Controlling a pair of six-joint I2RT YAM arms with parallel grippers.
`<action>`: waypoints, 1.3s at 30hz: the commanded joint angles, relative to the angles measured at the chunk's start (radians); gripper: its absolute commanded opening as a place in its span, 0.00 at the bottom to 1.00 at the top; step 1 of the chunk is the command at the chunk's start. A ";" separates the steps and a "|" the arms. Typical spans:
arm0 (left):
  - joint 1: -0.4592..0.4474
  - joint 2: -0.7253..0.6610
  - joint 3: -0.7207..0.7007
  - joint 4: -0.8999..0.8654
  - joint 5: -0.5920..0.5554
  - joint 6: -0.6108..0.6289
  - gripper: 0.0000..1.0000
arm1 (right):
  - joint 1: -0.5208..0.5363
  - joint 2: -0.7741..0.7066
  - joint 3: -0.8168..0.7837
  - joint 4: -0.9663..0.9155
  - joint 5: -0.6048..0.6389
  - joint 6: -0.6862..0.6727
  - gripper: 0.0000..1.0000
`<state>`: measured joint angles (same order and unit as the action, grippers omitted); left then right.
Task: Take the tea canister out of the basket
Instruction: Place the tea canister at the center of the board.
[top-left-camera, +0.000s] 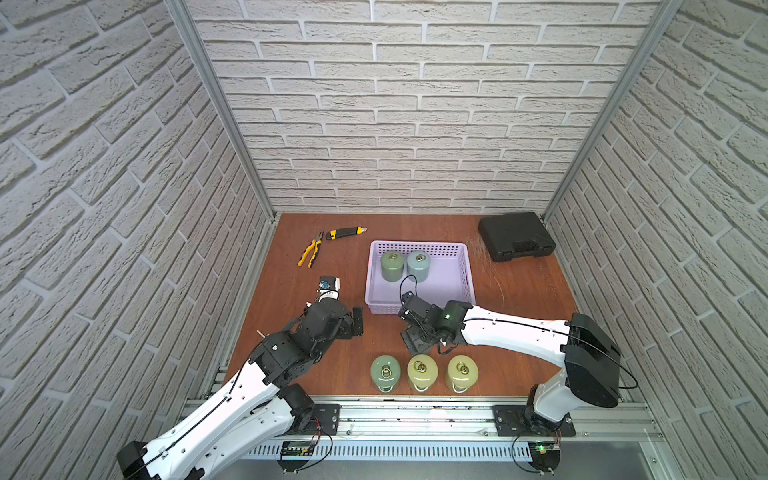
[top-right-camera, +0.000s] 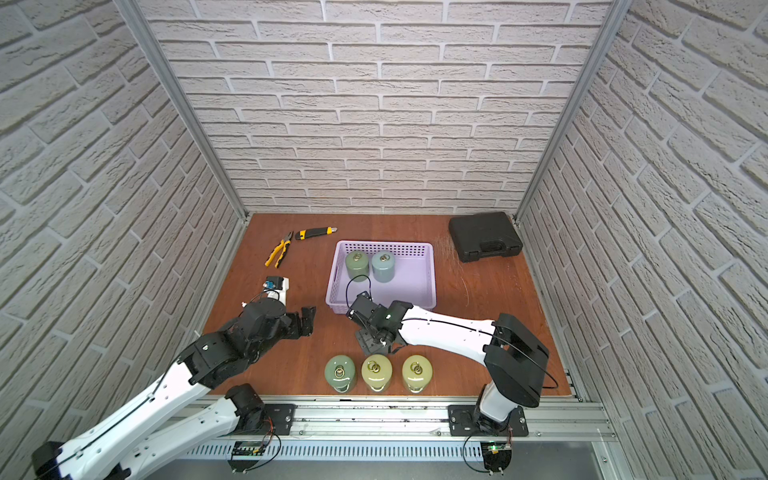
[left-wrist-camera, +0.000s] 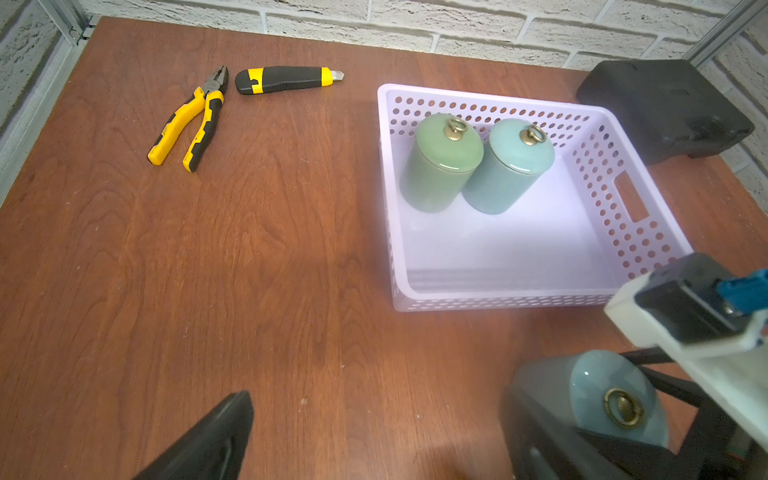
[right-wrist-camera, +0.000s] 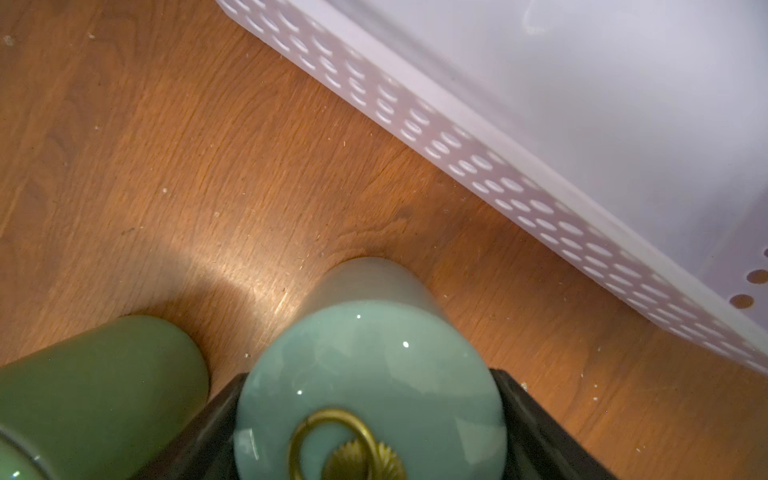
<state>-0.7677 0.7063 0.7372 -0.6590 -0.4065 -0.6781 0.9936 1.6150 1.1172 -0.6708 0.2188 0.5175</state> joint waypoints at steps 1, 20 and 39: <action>0.005 0.002 0.008 0.009 -0.008 -0.005 0.98 | 0.012 -0.001 -0.007 0.051 0.004 0.016 0.49; 0.005 0.005 -0.003 0.027 -0.009 -0.020 0.98 | 0.010 -0.027 -0.014 0.014 0.027 0.022 0.96; 0.011 0.161 0.080 0.118 0.034 0.167 0.98 | 0.008 -0.128 0.132 -0.121 0.012 -0.026 1.00</action>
<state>-0.7670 0.8417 0.7734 -0.6128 -0.3889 -0.5755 0.9943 1.5352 1.2140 -0.7525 0.2230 0.5076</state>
